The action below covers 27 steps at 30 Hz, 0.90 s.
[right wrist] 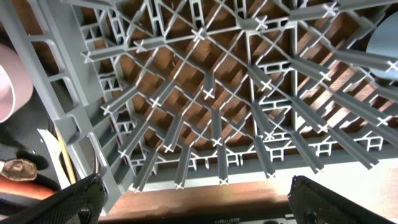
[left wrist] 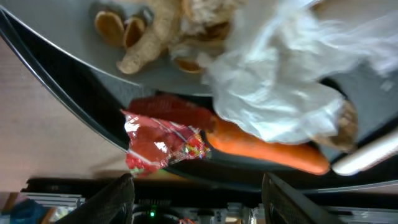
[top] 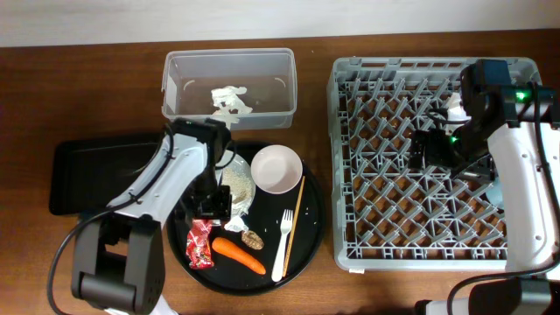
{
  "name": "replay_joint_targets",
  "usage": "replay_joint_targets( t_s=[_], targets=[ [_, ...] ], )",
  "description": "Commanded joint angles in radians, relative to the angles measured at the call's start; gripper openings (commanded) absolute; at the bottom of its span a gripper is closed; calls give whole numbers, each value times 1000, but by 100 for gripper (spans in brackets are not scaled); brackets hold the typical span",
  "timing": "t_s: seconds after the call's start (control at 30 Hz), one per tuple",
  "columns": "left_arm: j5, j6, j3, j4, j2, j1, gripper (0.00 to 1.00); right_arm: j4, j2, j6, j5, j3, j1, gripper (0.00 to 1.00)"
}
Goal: Sort waste into correct bins and load items into the dishwasher rack
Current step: 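Grasp the red snack wrapper with the left gripper and drop it in bin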
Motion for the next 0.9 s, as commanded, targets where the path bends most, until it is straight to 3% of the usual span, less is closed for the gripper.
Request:
replay_joint_targets(
  t_s=[0.0, 0.07, 0.1, 0.27, 0.3, 0.37, 0.47, 0.53, 0.67, 0.77, 0.87],
  targets=[
    [-60, -56, -31, 34, -8, 3, 66, -6, -20, -5, 5, 8, -6, 99],
    [-150, -116, -32, 43, -8, 3, 82, -8, -20, -5, 5, 8, -6, 98],
    [-149, -116, -37, 66, -8, 2, 85, -8, -20, -5, 5, 8, -6, 98],
    [-133, -115, -132, 166, -8, 2, 85, -8, -20, -5, 5, 8, -6, 99],
    [-130, -116, -134, 167, -8, 2, 78, -8, -20, -5, 6, 8, -6, 98],
    [-130, -116, -133, 174, -8, 2, 46, -8, -20, -5, 5, 8, -6, 98],
    [-130, -115, -122, 174, -8, 2, 15, -8, -20, -5, 5, 8, -6, 98],
    [-130, -115, -98, 162, -8, 2, 0, -8, -20, -5, 5, 8, -6, 98],
    [-130, -105, 19, 47, -25, 2, 1, -8, -20, -5, 5, 8, -6, 98],
    [-135, -66, 246, -6, -60, 3, 1, -8, -20, -5, 5, 8, -6, 98],
    [-145, -23, 402, 212, -60, 2, 0, -8, -20, -5, 5, 8, -6, 98]
  ],
)
